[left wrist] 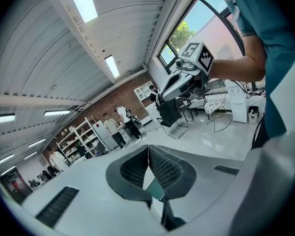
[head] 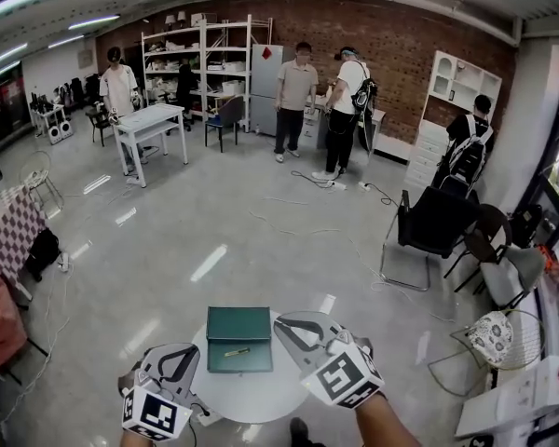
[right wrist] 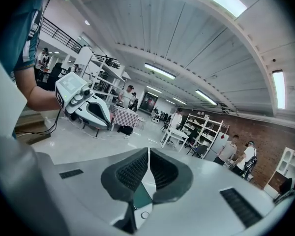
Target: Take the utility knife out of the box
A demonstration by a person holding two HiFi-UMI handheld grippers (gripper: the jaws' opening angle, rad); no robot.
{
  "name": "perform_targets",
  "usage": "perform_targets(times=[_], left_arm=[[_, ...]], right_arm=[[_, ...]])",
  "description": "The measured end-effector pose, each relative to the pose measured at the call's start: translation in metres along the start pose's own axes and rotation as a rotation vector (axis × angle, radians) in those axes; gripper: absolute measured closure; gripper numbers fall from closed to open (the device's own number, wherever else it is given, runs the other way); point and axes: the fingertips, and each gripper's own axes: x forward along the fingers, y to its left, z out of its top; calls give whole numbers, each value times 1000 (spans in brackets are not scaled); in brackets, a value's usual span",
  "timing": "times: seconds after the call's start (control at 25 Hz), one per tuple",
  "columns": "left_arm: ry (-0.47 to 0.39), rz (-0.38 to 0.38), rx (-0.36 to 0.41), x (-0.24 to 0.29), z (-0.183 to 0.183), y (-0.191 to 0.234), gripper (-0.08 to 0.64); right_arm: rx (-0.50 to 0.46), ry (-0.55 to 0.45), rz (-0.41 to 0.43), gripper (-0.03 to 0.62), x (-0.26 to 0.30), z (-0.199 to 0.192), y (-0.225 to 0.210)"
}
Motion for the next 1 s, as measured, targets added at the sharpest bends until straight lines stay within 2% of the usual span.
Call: perform_targets(times=[0.44,0.76,1.0], left_arm=[[90,-69,-40,110,-52,9,540],[139,-128,-59,196,-89,-4,538],[177,-164,-78,245,-129,-13,538]], right_arm=[[57,42,39,552,63,-76,-60],[74,81,52,552,95,-143,-96],[105,106,58,552,121,-183,-106]])
